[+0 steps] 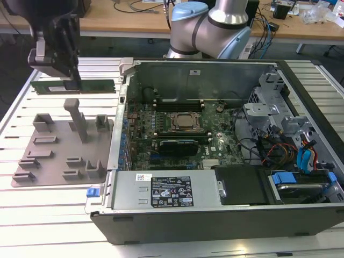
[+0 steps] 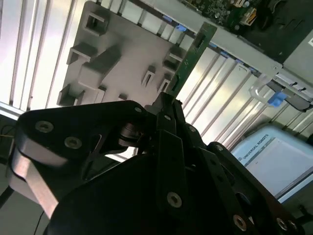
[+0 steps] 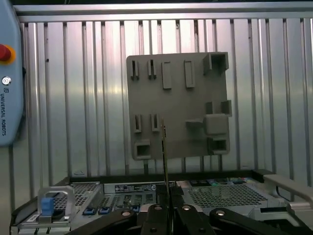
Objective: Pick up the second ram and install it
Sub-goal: 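Pick up the second ram and move it above second insertion slot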
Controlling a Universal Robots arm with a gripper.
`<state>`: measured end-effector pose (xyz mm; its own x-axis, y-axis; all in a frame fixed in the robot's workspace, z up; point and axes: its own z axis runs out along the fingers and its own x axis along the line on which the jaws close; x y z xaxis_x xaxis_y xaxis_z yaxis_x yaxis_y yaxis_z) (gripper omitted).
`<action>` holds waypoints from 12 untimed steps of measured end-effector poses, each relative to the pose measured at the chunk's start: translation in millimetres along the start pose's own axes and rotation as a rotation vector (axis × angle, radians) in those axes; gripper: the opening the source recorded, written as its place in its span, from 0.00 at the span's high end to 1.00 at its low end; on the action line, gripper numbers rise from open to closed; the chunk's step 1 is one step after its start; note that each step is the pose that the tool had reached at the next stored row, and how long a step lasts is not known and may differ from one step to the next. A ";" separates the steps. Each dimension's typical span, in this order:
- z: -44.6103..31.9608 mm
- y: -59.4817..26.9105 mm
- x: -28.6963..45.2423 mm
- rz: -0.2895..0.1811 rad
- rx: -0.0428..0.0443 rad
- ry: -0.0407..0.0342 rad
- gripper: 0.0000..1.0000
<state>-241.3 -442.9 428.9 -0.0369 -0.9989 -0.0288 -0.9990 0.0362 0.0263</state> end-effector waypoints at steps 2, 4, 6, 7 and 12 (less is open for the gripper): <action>-0.3 -11.5 -1.0 0.000 -0.0001 0.0000 0.87; -0.5 -21.4 -1.9 0.000 0.0000 0.0000 0.87; -0.9 -33.4 -3.0 0.000 0.0000 0.0002 0.87; -1.0 -38.2 -3.5 0.000 0.0000 0.0001 0.87; -1.5 -63.0 -7.5 0.000 -0.0002 0.0002 0.87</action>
<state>-178.0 -437.8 428.9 -0.0370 -0.9989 -0.0286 -0.9990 0.0362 0.0265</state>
